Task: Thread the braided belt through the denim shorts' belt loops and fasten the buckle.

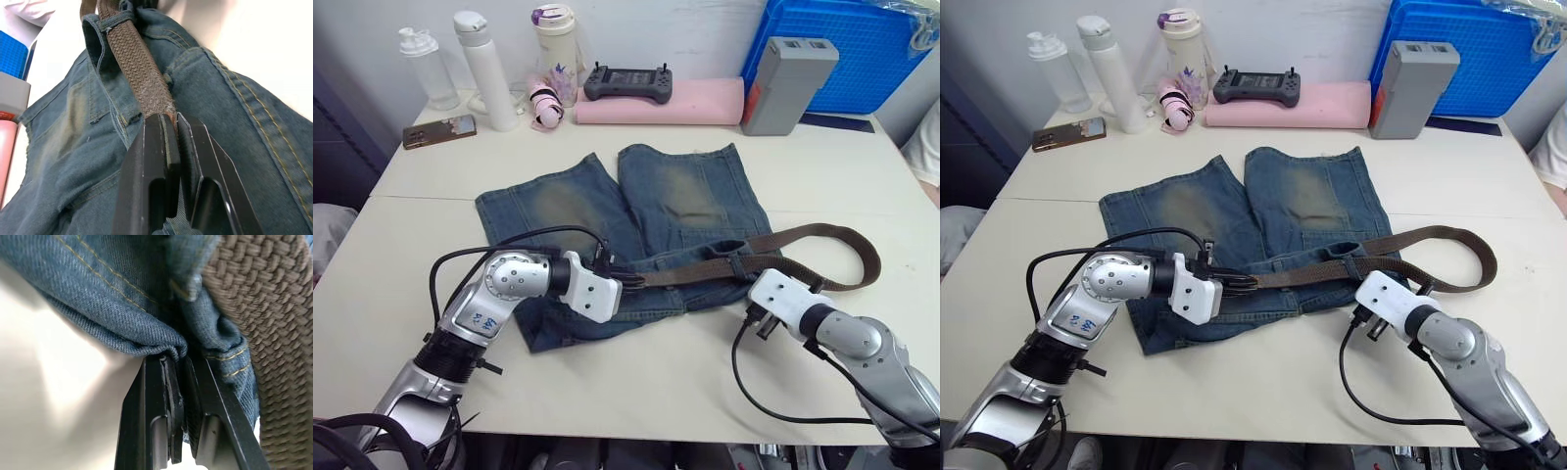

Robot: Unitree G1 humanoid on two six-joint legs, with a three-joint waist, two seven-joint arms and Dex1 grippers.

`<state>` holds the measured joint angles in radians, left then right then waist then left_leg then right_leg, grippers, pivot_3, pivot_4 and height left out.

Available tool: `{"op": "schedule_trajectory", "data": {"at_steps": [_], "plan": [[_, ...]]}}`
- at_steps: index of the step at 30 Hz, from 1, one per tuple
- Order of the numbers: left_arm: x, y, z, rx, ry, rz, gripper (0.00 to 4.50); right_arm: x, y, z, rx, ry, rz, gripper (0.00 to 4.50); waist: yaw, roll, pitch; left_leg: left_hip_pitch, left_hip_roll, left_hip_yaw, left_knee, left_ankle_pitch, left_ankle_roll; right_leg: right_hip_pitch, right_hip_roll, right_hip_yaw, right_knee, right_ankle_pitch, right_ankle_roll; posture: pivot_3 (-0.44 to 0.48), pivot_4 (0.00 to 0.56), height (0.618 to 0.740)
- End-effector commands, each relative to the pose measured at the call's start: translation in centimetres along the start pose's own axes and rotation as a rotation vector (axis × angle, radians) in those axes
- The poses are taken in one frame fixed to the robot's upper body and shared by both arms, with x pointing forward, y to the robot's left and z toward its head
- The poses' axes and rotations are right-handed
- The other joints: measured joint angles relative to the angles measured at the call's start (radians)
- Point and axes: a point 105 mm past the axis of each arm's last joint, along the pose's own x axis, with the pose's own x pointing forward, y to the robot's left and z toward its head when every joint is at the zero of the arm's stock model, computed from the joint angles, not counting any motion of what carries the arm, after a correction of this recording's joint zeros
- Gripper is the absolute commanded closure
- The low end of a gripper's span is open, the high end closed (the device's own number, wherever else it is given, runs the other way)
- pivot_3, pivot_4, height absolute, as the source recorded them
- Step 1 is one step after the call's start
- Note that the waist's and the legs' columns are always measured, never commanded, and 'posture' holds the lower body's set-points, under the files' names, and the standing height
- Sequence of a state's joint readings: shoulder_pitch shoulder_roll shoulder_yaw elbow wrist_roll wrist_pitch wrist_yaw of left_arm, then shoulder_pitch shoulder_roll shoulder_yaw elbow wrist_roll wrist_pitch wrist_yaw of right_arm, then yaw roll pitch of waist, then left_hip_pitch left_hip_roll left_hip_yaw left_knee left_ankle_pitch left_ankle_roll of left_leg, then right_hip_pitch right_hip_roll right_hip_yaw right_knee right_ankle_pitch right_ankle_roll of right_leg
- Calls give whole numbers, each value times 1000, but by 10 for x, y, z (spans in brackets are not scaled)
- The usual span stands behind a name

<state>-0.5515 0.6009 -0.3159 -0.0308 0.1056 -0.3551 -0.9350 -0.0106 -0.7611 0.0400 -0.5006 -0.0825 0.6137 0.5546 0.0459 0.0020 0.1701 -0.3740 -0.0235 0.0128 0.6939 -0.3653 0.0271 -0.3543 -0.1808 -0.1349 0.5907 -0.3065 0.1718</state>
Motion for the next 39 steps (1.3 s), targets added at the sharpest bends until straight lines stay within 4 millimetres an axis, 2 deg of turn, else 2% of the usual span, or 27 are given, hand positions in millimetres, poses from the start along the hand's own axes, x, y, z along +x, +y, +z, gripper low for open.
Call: {"op": "schedule_trajectory", "data": {"at_steps": [1,5,7,12,16,22,23,25,29,32,37,39], "plan": [[-5,10,10,66,-40,73,4500,-13,-7,17,145,-82,25,2880,-2,0,0,0,0,0,0,0,0,0,0,0,0,0,0,0,150,714],[-13,13,8,105,-47,148,4500,-36,-16,35,318,-160,115,962,-8,2,1,0,0,0,1,0,0,-1,0,1,0,0,0,0,150,714],[-18,13,6,136,-33,183,4500,-49,-10,48,416,-201,233,47,-14,2,1,0,1,-1,1,0,0,-1,0,1,0,0,0,0,150,714],[-29,17,10,182,-39,310,4500,-71,15,77,670,-299,545,47,-20,2,1,0,1,-3,1,0,0,-1,0,0,1,0,0,0,150,714],[-24,7,18,184,-77,292,4500,-60,36,98,898,-417,687,47,-22,2,1,0,1,-3,1,0,0,-1,0,1,2,0,0,0,150,714],[-22,-3,25,164,-111,263,4500,-18,54,98,1292,-396,583,47,-24,4,2,1,-1,-3,0,0,-1,-5,-1,2,10,0,0,0,150,714],[-22,-3,25,166,-105,262,4500,-12,56,105,1397,-433,576,47,-24,5,2,1,-1,-3,0,0,-1,-7,-1,2,12,0,0,0,150,714],[-23,-2,24,168,-99,265,4500,-4,59,114,1546,-470,568,47,-25,9,3,1,-1,-3,-1,0,-2,-9,-1,3,17,0,0,0,150,714],[-24,-2,23,172,-88,261,4500,-2,51,111,1707,-467,510,47,-27,10,3,1,-1,-2,-2,0,-3,-11,-1,4,20,0,-1,0,150,714],[-25,-3,20,173,-77,256,4500,-10,44,112,1773,-464,529,810,-37,11,3,2,0,0,-4,0,-3,-14,0,4,21,0,-1,0,150,714],[-23,-2,21,177,-85,252,4500,-17,40,119,1817,-434,556,2722,-55,11,4,3,1,4,-8,0,-3,-17,-1,3,22,0,-1,0,150,714],[-23,-2,22,178,-89,250,4500,-17,40,122,1828,-429,561,3637,-55,11,4,3,1,6,-8,0,-3,-17,-1,3,21,0,-1,0,150,714]]}}
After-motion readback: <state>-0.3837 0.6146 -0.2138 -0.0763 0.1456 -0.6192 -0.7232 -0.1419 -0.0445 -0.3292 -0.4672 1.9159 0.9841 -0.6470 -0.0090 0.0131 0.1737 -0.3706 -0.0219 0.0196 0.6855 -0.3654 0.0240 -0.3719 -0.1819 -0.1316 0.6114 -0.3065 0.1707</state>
